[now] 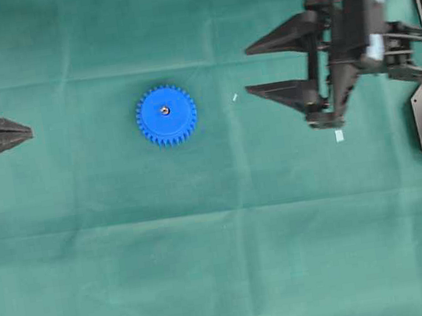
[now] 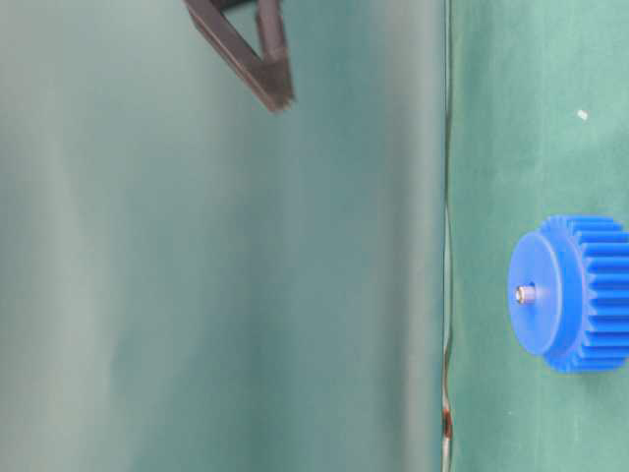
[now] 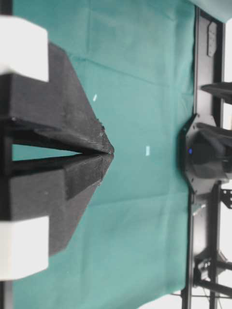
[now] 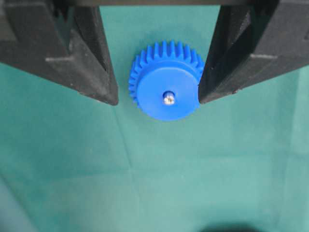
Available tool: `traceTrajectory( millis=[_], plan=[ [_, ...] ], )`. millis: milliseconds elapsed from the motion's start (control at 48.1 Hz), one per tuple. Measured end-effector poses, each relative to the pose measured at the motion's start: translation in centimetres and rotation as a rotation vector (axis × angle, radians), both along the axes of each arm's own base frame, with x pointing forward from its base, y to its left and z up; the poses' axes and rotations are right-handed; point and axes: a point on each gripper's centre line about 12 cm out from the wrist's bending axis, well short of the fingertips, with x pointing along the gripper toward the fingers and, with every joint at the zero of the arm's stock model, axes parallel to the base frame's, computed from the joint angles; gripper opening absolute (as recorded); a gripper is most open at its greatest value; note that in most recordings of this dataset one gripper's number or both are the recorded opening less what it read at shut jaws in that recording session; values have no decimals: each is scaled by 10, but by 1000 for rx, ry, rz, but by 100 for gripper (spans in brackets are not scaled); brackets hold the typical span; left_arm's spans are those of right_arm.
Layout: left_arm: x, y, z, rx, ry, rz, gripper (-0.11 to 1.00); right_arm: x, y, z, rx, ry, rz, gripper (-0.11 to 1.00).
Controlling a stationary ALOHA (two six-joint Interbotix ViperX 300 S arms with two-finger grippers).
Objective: Insert the shaft into the center hole of the gear.
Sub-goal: 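Open the right gripper and withdraw it to the right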
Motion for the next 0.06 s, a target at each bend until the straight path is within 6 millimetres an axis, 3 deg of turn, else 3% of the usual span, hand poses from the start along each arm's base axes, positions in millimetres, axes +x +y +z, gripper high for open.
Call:
traceTrajectory(
  millis=[62],
  plan=[
    [0,0,0,0,2,0,0,-9,1,4,-3,-21,0,76]
  ],
)
